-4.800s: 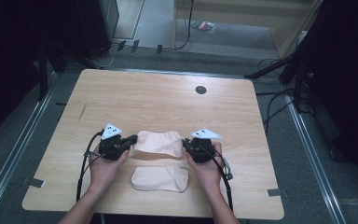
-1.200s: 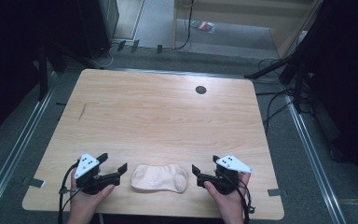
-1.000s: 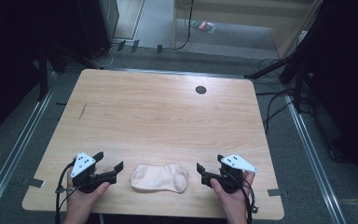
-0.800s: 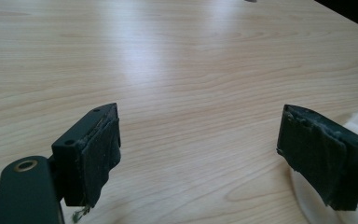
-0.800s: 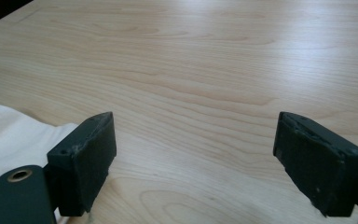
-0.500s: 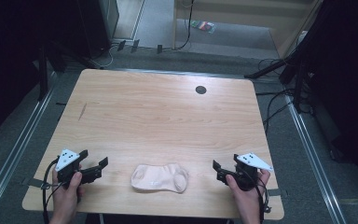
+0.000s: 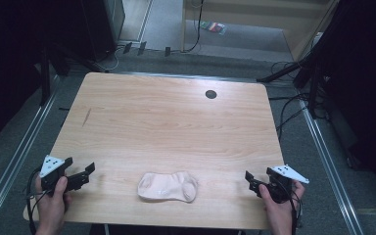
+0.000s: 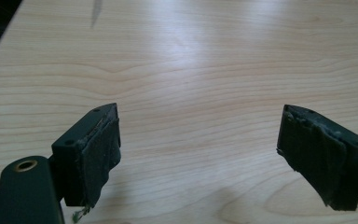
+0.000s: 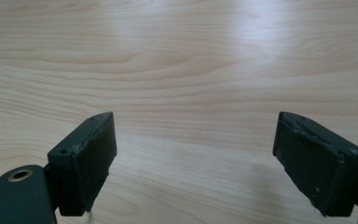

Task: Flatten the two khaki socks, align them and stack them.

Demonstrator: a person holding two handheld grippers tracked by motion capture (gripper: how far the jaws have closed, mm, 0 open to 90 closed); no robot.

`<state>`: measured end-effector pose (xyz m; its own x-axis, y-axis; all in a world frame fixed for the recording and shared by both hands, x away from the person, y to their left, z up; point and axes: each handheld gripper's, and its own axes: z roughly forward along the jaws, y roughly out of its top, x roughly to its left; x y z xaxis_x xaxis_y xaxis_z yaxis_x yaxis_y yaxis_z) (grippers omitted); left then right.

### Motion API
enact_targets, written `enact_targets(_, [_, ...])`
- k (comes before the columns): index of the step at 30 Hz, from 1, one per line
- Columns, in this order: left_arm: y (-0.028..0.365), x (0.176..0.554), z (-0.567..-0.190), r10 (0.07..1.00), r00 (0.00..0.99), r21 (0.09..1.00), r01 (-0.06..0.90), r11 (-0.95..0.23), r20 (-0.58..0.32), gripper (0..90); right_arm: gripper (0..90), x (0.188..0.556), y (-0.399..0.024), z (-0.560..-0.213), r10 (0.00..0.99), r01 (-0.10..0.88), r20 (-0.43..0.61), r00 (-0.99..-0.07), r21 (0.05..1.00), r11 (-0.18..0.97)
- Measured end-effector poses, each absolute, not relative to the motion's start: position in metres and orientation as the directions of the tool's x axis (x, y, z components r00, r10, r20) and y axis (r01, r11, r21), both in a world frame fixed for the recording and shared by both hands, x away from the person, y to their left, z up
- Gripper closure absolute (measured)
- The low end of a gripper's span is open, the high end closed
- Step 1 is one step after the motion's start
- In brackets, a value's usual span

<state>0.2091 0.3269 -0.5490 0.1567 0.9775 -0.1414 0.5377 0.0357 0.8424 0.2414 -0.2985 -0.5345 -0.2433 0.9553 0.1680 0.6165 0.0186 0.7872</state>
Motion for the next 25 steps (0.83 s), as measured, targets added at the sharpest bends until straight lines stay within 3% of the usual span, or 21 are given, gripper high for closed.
enact_targets(10, [0.362, 0.208, -0.55, 0.991, 0.084, 0.855, 0.517, 0.044, -0.101, 13.5, 13.5, 0.233, -0.336, -0.545, 0.964, 0.613, 0.166, -0.206, 0.79, -0.005])
enact_targets(13, [0.371, 0.207, -0.55, 0.99, 0.057, 0.857, 0.509, 0.084, -0.131, 13.6, 13.7, 0.23, -0.346, -0.546, 0.964, 0.614, 0.19, -0.188, 0.789, -0.035])
enact_targets(25, [0.368, 0.211, -0.552, 0.99, 0.061, 0.845, 0.53, 0.076, -0.127, 13.6, 13.9, 0.229, -0.354, -0.547, 0.961, 0.609, 0.228, -0.155, 0.788, -0.089])
